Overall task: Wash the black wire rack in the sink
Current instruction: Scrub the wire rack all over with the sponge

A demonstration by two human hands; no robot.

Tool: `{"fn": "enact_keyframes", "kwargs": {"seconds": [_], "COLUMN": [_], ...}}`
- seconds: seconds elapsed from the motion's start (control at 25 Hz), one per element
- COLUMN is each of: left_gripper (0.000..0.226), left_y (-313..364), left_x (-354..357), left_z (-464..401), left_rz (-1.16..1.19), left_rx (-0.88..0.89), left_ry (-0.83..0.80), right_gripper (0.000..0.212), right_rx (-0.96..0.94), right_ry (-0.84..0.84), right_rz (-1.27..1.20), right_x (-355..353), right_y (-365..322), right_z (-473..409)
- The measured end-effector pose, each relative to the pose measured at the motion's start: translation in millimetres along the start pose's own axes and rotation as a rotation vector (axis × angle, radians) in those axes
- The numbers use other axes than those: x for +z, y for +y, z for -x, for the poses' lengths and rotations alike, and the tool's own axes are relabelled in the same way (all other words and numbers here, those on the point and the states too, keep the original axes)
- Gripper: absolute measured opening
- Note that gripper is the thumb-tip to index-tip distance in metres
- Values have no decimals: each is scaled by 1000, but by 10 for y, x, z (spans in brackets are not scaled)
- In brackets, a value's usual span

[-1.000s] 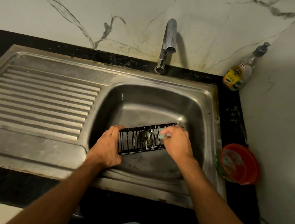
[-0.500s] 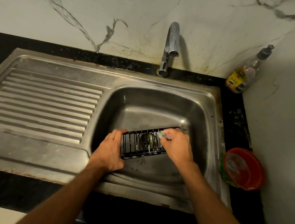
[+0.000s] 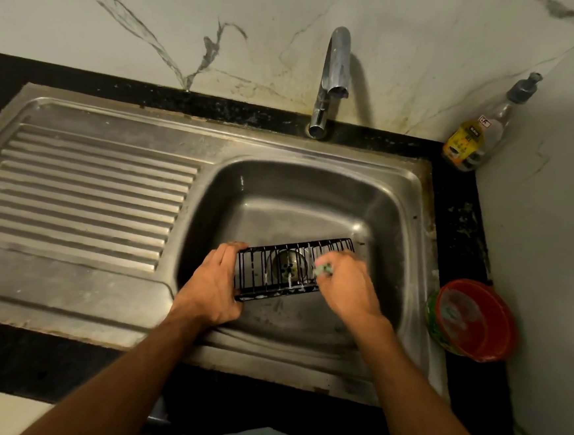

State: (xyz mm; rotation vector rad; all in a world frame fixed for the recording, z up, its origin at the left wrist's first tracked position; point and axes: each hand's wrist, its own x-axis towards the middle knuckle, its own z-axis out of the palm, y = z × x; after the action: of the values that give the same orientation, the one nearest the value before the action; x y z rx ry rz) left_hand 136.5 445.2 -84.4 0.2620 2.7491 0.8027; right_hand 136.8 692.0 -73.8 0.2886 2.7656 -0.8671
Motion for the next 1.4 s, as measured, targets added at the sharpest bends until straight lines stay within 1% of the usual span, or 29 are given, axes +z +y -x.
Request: {"fn": "enact_keyframes", "kwargs": {"seconds": [0.04, 0.08, 0.2, 0.24, 0.36, 0.4, 0.44, 0.56, 0.64, 0.76, 0.88, 0.92, 0.96, 1.0, 1.08, 1.16, 1.2, 1.28, 1.4], "left_gripper": [90, 91, 95, 96, 98, 98, 98, 96, 95, 95, 94, 93, 92, 92, 93, 95, 96, 96, 97], "left_y": [7, 7, 10, 17, 41, 44, 45, 34, 31, 40, 39, 36, 35, 32, 23, 4, -4, 4, 29], "left_x": [-5, -8, -5, -7, -20, -23, -25, -26, -28, -33, -24, -26, -26, -24, -14, -1, 1, -3, -20], "left_z": [-3, -11, -15, -9, 8, 10, 7, 11, 17, 19, 18, 22, 27, 31, 24, 12, 7, 2, 18], "left_rz": [2, 5, 7, 11, 22, 23, 23, 21, 16, 3, 10, 10, -1, -15, -22, -34, -42, -41, -25], "left_rx": [-4, -10, -28, -35, -53, -58, -56, -35, -23, 1, -11, -10, 1, 13, 19, 31, 38, 34, 11], "left_ry": [-2, -3, -15, -22, -32, -34, -35, -32, -27, -25, -22, -15, -8, -6, -11, -8, -5, -12, -21], "right_gripper": [23, 23, 18, 17, 17, 22, 27, 23, 27, 25, 15, 10, 9, 14, 13, 24, 25, 22, 18], "right_rx": [10, 23, 58, 50, -49, -56, -38, 32, 46, 54, 39, 42, 51, 68, 108, 134, 133, 124, 147], "right_ry": [-17, 4, 185, 211, 183, 175, 165, 96, 58, 124, 152, 144, 144, 146, 139, 117, 118, 143, 203], "right_rz": [-25, -47, -70, -69, -42, -54, -71, -33, -37, -108, -164, -162, -139, -97, -66, -61, -40, -17, -64], "right_x": [-29, -77, -193, -208, -132, -120, -130, -137, -147, -198, -185, -141, -114, -97, -104, -108, -95, -85, -98], "right_y": [61, 114, 177, 152, 72, 56, 59, 160, 185, 74, -89, -102, -106, -83, 29, 89, 97, 52, -70], "right_z": [56, 56, -142, -200, -236, -198, -155, -29, 8, -156, -291, -276, -228, -168, -26, 71, 65, -13, -171]}}
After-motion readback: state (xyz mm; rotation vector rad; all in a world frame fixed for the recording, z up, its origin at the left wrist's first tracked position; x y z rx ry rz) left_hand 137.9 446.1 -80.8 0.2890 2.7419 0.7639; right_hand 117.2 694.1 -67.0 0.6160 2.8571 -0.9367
